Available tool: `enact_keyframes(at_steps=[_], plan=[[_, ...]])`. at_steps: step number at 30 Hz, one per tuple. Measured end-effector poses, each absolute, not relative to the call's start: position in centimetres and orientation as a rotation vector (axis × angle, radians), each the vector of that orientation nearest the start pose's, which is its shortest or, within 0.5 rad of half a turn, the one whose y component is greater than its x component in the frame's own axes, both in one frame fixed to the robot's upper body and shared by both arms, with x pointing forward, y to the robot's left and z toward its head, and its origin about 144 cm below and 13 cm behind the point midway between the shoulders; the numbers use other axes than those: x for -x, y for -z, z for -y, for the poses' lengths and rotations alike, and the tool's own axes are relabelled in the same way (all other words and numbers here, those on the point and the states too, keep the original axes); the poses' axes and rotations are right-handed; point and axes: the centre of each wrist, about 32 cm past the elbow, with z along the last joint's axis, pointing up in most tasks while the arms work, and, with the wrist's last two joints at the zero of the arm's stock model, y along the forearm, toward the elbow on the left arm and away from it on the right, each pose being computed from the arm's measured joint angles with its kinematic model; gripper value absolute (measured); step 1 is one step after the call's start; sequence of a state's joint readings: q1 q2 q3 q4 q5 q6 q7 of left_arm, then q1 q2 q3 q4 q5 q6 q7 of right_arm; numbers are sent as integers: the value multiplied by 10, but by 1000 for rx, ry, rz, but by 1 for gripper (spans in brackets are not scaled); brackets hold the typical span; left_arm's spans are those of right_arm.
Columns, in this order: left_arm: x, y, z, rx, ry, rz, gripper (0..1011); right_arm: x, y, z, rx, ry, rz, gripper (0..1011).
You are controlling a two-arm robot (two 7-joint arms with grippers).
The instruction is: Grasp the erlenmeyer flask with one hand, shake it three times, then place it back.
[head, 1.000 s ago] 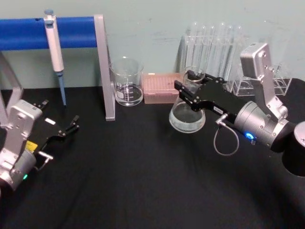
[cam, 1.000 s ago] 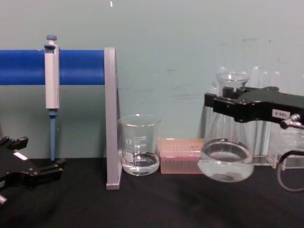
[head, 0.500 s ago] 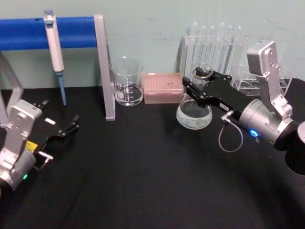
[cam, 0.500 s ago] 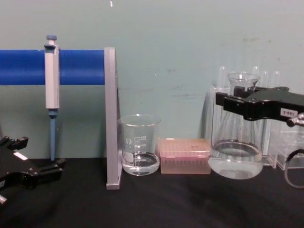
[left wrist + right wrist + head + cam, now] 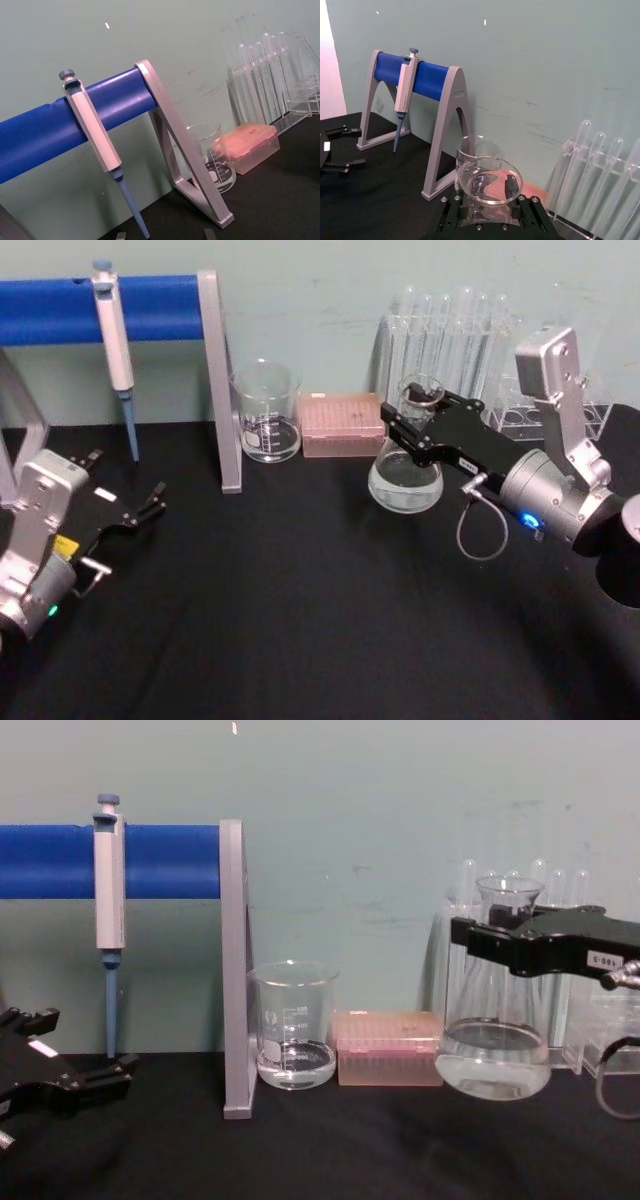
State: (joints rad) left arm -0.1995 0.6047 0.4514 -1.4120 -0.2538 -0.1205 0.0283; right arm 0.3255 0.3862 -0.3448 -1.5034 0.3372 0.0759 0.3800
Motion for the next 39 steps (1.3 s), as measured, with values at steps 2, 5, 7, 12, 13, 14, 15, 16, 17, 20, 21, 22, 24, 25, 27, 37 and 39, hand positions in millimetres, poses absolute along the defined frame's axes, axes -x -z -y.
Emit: enact_keyframes(at_steps=[2,5,7,12,13,14,15,16,17,20,21,22,24,25,27,37,39], plan=[[-489,-1140,-310,-304,-1248,285,1001,-531,-1218,245,65,907,122,450],[-489,-1140,-310,-304,-1248,285,1001,-530,-1218,245,65,903,120,450],[-489,-1140,-310,-304,-1248,285,1001,-530,-1218,244,65,900,120,450],[-489,-1140,-310,-304,-1248,285,1001,-528,-1218,240,63,880,119,450],[-489,-1140,-310,-305,-1248,285,1001,-527,-1218,239,62,872,118,450],[-489,-1140,-310,-304,-1248,285,1001,-527,-1218,239,62,872,118,450],[-489,-1140,-310,-304,-1248,285,1001,-526,-1218,237,61,860,117,450],[-489,-1140,-310,-304,-1248,285,1001,-526,-1218,236,61,855,117,450],[-489,-1140,-310,-305,-1248,285,1001,-526,-1218,235,60,848,116,450],[-489,-1140,-310,-305,-1248,285,1001,-523,-1218,230,58,816,113,450],[-489,-1140,-310,-304,-1248,285,1001,-523,-1218,229,58,810,112,450],[-489,-1140,-310,-304,-1248,285,1001,-522,-1217,228,58,803,111,450],[-489,-1140,-310,-304,-1248,285,1001,-521,-1217,225,58,783,108,450],[-489,-1140,-310,-305,-1248,285,1001,-520,-1217,224,58,777,107,450],[-489,-1140,-310,-305,-1248,285,1001,-519,-1217,221,58,761,105,450],[-489,-1140,-310,-304,-1248,285,1001,-515,-1214,215,60,726,96,450],[-489,-1140,-310,-304,-1248,285,1001,-515,-1212,214,62,722,93,450]])
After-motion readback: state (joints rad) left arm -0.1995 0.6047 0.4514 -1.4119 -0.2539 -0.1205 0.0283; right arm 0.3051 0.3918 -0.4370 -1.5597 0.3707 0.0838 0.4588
